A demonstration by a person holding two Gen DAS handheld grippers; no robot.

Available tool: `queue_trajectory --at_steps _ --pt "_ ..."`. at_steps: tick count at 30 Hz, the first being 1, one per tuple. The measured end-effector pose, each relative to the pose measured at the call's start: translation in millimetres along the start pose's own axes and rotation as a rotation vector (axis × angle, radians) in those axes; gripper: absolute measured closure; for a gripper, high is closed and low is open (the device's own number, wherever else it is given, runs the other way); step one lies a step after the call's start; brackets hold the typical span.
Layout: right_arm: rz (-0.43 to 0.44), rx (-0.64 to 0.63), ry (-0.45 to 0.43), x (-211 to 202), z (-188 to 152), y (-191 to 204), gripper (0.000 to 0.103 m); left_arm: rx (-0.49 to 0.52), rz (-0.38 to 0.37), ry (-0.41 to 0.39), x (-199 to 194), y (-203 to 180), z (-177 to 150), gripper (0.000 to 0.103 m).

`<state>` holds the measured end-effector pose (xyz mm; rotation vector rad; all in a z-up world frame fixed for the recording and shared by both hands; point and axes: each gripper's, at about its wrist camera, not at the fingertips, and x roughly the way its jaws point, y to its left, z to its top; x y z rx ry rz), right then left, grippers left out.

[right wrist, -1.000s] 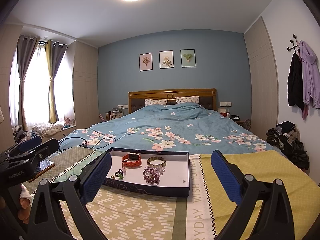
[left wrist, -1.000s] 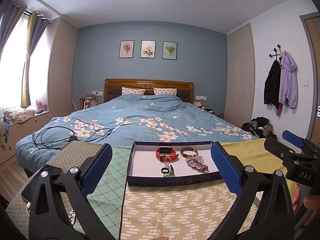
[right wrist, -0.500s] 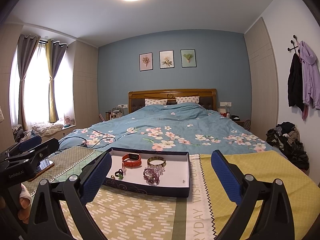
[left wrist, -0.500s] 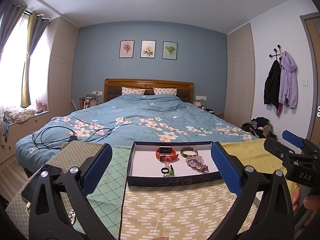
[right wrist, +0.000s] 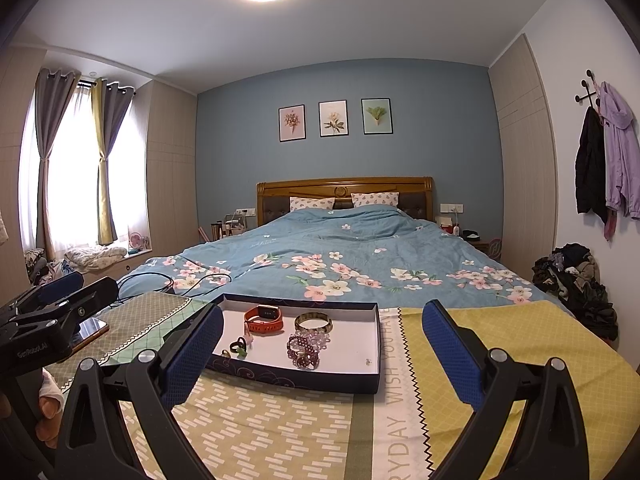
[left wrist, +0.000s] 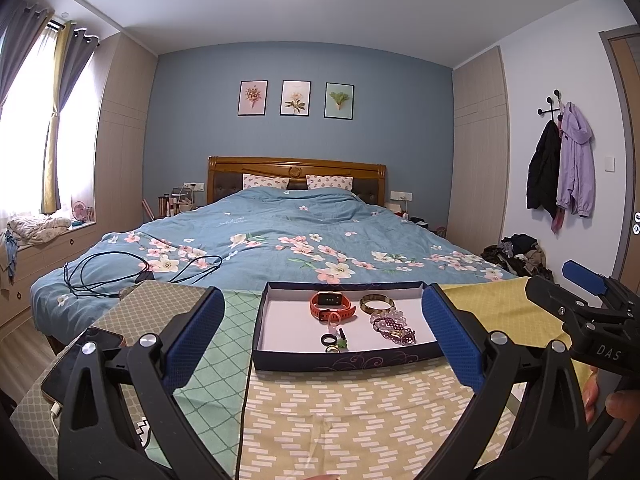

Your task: Organize jewelry

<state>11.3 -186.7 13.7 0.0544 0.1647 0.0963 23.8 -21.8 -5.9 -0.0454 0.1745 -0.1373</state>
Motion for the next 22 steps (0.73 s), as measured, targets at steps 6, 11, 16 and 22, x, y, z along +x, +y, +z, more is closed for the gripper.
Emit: queue_trajectory --at_steps 6,11,16,22 --pt "0.002 -0.001 0.004 0 0 0 0.007 -0.005 0.004 -0.001 0 0 -1 0.006" --pt "0.002 0.001 0.005 0 0 0 0.007 0.002 0.010 0.004 1 0 -3 0.006" --pt "0.016 -0.003 0.032 4 -3 1 0.007 -0.008 0.002 0.036 6 0 -5 0.006" --pt "-0.047 -0.036 0.211 30 -13 -32 0.007 0.004 0.021 0.143 27 11 -11 0.006"
